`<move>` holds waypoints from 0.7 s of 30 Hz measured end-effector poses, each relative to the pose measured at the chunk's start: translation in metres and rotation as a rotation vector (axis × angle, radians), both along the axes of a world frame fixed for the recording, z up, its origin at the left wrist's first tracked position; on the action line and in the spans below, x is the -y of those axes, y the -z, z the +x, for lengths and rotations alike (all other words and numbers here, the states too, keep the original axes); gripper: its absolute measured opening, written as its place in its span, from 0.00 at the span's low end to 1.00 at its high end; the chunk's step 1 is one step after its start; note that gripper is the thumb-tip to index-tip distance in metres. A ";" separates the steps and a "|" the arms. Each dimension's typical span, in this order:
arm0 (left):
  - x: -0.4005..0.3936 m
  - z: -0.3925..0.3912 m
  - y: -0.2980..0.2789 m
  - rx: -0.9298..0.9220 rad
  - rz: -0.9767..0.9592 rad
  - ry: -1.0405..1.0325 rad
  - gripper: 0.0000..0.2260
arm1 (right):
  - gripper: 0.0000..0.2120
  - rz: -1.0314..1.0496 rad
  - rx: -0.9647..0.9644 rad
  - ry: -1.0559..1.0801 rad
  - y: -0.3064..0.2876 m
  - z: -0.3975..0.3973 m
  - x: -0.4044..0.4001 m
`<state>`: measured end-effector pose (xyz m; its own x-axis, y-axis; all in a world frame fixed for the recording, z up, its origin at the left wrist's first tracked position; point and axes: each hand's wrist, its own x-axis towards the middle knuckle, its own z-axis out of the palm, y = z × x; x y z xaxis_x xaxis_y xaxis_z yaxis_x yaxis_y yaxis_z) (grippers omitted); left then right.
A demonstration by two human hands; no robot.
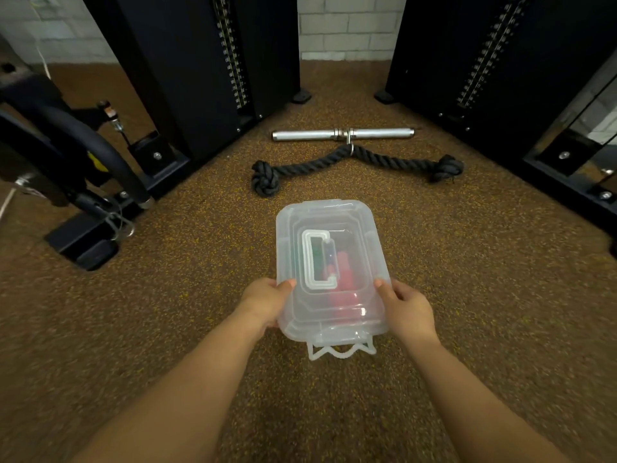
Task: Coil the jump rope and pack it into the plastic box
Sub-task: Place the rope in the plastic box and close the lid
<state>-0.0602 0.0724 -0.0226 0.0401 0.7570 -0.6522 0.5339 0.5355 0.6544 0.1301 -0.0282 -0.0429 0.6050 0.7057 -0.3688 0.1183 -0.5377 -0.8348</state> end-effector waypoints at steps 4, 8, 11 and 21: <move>0.016 0.001 0.000 -0.244 0.377 0.130 0.31 | 0.14 0.011 -0.074 0.025 0.003 -0.006 0.011; 0.050 -0.005 -0.004 -0.370 0.756 0.844 0.41 | 0.20 -0.053 -0.326 0.106 0.014 -0.021 0.026; 0.061 -0.006 0.007 -0.482 0.662 1.094 0.54 | 0.24 -0.026 -0.541 0.166 0.015 -0.031 0.032; 0.051 -0.001 0.005 -0.438 0.584 1.012 0.46 | 0.44 -0.071 0.117 -0.237 0.012 -0.029 0.064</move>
